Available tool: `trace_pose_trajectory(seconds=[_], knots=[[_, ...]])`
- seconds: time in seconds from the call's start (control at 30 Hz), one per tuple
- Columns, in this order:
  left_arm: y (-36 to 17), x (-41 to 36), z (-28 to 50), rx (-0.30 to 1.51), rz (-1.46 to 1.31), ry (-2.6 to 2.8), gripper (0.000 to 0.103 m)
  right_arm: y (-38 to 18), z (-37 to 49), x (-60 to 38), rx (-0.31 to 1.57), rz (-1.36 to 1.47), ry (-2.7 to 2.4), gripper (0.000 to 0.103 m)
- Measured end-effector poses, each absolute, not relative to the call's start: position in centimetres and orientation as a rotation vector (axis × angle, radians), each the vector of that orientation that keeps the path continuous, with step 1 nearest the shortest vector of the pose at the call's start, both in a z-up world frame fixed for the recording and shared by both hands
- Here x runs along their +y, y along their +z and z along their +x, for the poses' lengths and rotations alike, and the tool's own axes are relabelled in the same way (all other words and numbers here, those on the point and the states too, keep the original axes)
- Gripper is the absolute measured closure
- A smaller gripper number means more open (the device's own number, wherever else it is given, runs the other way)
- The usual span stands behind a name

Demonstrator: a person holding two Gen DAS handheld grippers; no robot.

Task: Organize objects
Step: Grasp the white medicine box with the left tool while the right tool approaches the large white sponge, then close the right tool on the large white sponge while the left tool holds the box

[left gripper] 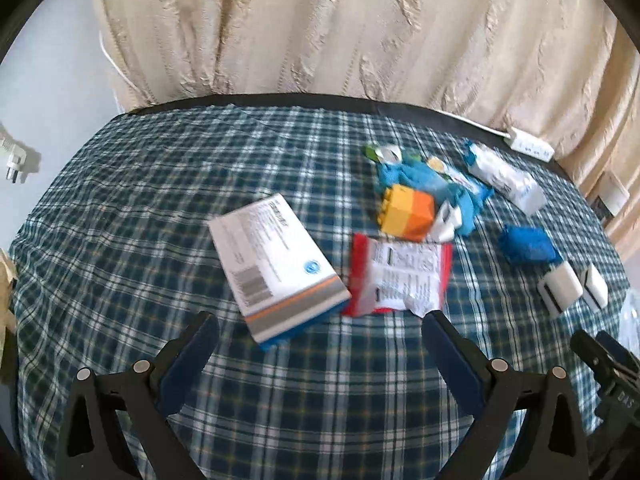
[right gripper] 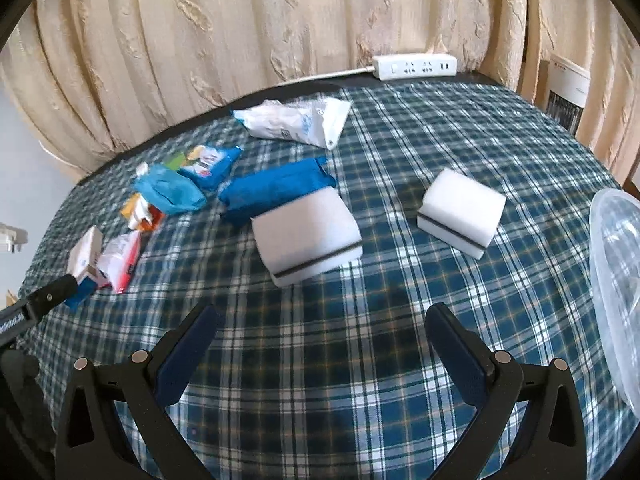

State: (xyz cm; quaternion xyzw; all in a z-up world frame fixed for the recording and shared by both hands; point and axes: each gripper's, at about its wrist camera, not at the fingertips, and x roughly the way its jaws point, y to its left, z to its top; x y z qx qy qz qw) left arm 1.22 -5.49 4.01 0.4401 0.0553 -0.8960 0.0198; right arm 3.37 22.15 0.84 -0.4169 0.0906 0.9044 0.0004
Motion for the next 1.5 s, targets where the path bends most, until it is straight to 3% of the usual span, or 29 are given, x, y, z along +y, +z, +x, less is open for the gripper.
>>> trace_pose_trajectory(seconds=[0.8, 0.9, 0.97, 1.17, 1.5], knots=[[1.6, -8.1, -3.8, 0.265, 1.388, -2.524, 0.0, 1.7, 3.7, 21.7, 0.309, -1.261, 2.931, 0.0], [1.4, -8.0, -3.9, 0.249, 1.388, -2.532, 0.005, 1.6, 3.4, 21.7, 0.313, -1.272, 2.927, 0.0], [1.1, -8.1, -4.1, 0.251, 1.411, -2.539, 0.017, 1.5, 3.3, 21.8, 0.318, -1.277, 2.922, 0.0], [0.9, -8.2, -4.0, 0.246, 1.415, -2.567, 0.034, 1.4, 3.0, 22.0, 0.32, -1.288, 2.91, 0.0], [2.6, -6.9, -2.6, 0.182, 1.298, -2.67, 0.037, 2.1, 1.5, 22.2, 0.275, -1.264, 2.897, 0.0]])
